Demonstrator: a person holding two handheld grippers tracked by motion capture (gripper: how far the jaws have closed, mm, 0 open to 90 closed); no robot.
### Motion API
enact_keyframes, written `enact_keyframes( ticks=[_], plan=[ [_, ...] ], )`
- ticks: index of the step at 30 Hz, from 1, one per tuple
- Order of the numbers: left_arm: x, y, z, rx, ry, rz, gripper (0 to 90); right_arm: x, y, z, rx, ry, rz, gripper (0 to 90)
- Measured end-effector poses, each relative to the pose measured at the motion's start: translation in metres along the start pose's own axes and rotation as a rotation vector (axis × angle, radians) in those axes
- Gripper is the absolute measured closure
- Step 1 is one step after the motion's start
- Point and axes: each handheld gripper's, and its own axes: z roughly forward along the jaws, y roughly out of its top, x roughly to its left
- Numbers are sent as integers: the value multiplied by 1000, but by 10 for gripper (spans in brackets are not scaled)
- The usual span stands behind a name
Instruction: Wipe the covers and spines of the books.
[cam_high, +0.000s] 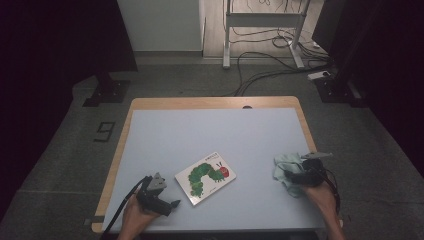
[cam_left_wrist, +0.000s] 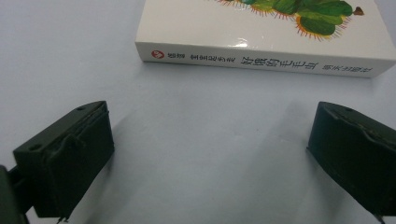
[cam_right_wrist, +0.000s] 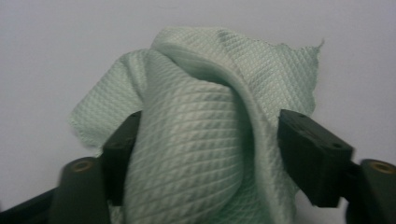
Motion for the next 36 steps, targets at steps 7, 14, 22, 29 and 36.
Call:
enact_keyframes(
  ticks=[7,14,22,29,36],
  plan=[
    [0,0,0,-1,1,0,0,8,0,-5,10,23,-8,673],
    [0,0,0,0,0,0,0,15,5,-12,2,19,-32,727],
    [0,0,0,0,0,0,0,31,24,-36,-79,51,-76,726],
    [0,0,0,-1,0,-1,0,48,42,-42,-111,93,-119,727],
    [0,0,0,1,-1,2,0,64,64,-38,-129,122,-167,726]
  ],
)
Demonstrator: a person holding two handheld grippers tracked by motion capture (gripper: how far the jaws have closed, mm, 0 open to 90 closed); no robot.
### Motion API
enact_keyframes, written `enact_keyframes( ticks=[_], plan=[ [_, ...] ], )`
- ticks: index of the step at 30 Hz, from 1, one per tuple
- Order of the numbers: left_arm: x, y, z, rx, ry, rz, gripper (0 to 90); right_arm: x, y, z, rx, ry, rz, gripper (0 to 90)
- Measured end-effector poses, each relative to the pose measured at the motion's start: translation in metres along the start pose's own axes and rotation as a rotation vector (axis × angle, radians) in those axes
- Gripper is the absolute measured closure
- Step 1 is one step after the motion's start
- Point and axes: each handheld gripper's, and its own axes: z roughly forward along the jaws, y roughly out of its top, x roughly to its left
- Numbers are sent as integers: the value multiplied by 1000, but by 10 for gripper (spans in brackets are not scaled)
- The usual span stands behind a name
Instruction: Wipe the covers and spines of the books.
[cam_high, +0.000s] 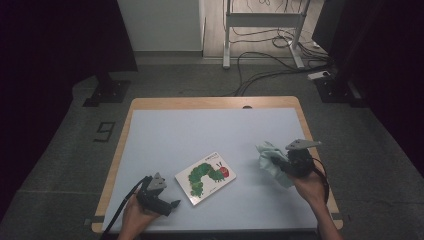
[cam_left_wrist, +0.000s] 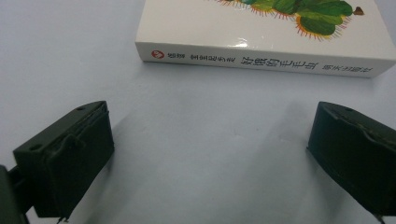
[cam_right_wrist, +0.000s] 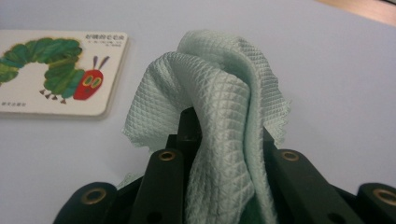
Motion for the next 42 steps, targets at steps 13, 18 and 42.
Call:
enact_keyframes(
  ticks=[13,18,42],
  plan=[
    [0,0,0,-1,1,-1,0,21,38,28,-1,47,-72,726],
    [0,0,0,-1,3,1,0,28,48,37,-6,64,-83,726],
    [0,0,0,-2,2,0,0,68,95,97,2,145,-176,726]
  ],
)
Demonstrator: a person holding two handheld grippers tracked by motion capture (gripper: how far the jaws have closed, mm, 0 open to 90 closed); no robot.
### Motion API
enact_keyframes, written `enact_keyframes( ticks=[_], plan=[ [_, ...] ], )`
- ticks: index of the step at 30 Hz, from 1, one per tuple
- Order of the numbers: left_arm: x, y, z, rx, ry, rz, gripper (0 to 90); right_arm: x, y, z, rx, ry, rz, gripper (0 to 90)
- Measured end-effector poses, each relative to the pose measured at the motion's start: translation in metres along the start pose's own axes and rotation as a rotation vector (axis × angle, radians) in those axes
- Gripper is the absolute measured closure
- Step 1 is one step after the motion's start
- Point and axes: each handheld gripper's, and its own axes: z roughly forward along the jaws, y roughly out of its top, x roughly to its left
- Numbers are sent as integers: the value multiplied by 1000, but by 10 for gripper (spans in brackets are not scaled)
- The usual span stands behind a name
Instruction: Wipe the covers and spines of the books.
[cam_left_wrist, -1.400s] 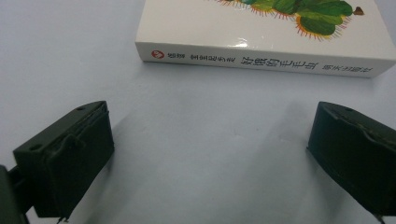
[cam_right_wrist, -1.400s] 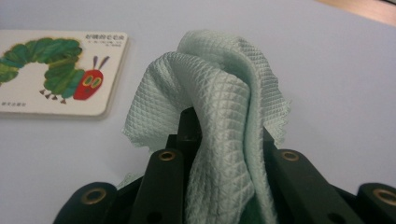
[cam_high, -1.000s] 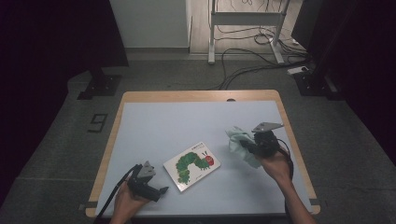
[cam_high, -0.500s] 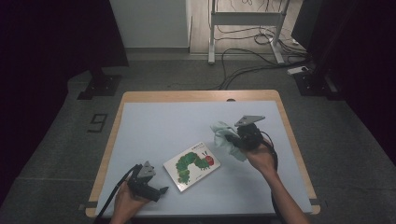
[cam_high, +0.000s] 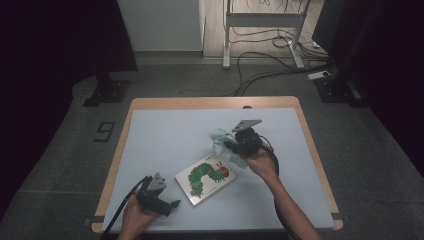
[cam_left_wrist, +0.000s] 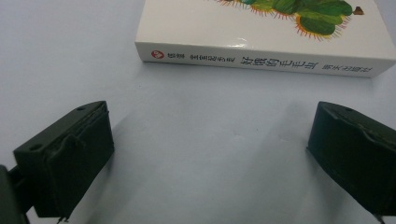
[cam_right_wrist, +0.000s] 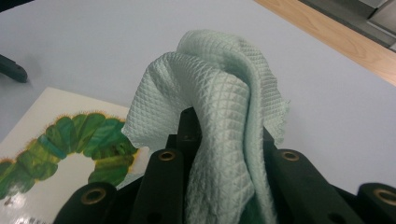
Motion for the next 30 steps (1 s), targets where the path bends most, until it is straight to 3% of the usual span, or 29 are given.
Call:
enact_keyframes(
  ticks=[6,16,23,30],
  plan=[
    [0,0,0,0,0,1,0,5,5,22,7,17,-23,725],
    [0,0,0,-1,0,0,0,9,-1,59,44,27,-17,723],
    [0,0,0,-1,0,0,0,13,-11,74,66,39,-29,722],
    [0,0,0,-2,1,-1,0,13,-23,84,79,53,-8,722]
  ],
)
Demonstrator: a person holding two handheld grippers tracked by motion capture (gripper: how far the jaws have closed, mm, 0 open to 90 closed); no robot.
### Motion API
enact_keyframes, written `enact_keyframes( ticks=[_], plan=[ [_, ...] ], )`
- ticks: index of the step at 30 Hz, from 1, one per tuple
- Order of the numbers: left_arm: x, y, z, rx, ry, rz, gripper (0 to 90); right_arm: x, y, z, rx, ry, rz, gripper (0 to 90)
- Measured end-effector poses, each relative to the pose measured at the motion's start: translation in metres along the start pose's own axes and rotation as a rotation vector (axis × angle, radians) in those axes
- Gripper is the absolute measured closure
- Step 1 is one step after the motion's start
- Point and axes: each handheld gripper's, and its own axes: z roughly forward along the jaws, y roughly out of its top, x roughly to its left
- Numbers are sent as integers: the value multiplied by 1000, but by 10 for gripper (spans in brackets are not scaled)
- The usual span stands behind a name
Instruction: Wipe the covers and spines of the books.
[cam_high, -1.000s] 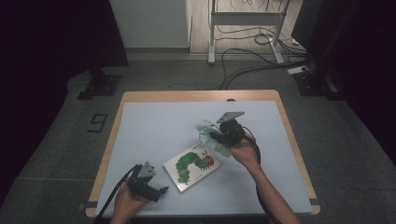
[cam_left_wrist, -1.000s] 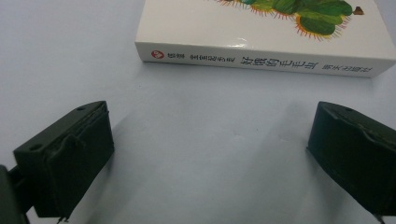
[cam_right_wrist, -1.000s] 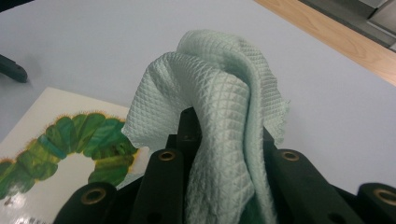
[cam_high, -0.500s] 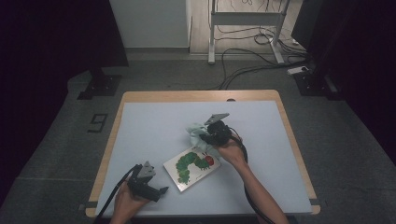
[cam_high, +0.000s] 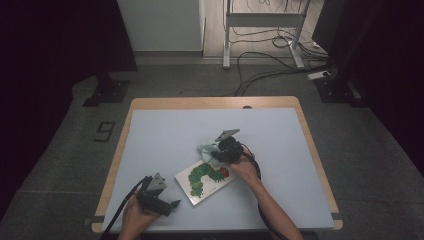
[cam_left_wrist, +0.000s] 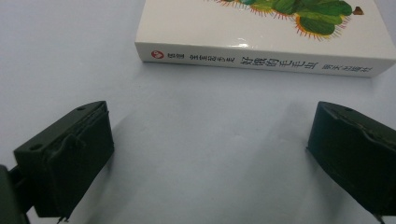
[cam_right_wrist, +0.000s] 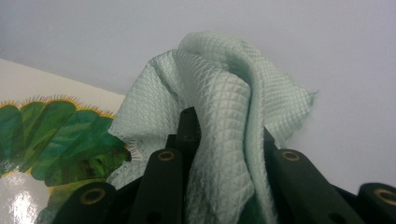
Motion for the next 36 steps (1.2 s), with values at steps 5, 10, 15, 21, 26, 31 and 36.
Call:
enact_keyframes(
  ticks=[5,10,15,21,26,31,36],
  plan=[
    [0,0,0,-2,-1,-2,0,6,1,1,-5,22,-14,723],
    [0,0,0,-1,0,-1,0,17,4,6,-12,50,-33,724],
    [0,0,0,-3,-1,-3,0,34,10,11,-8,77,-64,724],
    [0,0,0,-1,1,0,0,53,15,16,-10,108,-94,725],
    [0,0,0,1,1,1,0,67,19,20,-11,131,-115,726],
    [0,0,0,-1,1,1,0,80,23,24,-12,156,-142,725],
    [0,0,0,-2,1,-2,0,94,28,28,-7,181,-165,725]
  ],
)
